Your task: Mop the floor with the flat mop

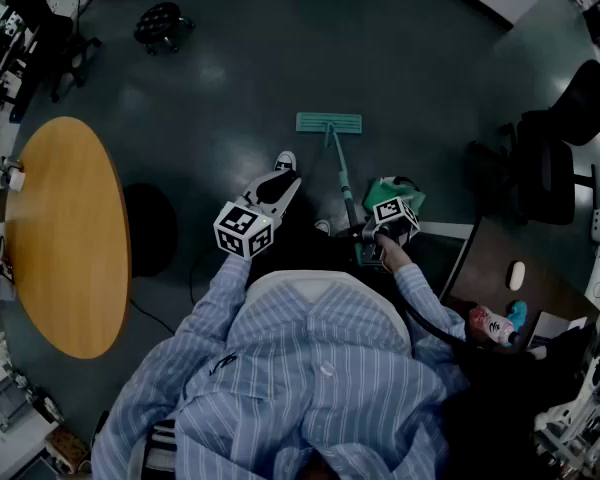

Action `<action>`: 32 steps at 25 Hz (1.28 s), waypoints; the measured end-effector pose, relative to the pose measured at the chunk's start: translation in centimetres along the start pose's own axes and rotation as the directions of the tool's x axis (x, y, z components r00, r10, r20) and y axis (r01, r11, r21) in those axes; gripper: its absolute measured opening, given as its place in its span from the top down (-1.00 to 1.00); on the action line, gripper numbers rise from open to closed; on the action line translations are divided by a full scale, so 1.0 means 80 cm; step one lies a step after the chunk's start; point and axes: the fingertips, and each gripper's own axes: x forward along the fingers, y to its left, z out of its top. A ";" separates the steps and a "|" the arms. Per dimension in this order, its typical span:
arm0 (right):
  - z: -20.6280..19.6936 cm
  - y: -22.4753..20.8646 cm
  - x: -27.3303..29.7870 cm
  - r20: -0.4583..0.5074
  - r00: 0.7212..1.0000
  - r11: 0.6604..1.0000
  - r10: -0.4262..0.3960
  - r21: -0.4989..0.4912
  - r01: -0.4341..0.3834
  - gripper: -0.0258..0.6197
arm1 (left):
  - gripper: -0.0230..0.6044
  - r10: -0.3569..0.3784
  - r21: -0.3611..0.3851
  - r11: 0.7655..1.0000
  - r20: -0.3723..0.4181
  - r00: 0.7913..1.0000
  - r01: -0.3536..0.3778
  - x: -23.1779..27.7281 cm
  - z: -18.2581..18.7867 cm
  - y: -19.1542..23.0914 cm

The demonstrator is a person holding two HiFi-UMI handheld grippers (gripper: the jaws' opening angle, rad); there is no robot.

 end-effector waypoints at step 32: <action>0.104 0.076 -0.035 -0.011 1.000 1.000 0.009 -0.016 -0.009 0.89 | 0.72 -0.018 0.039 0.999 -0.011 1.000 0.019 0.093 0.065 0.069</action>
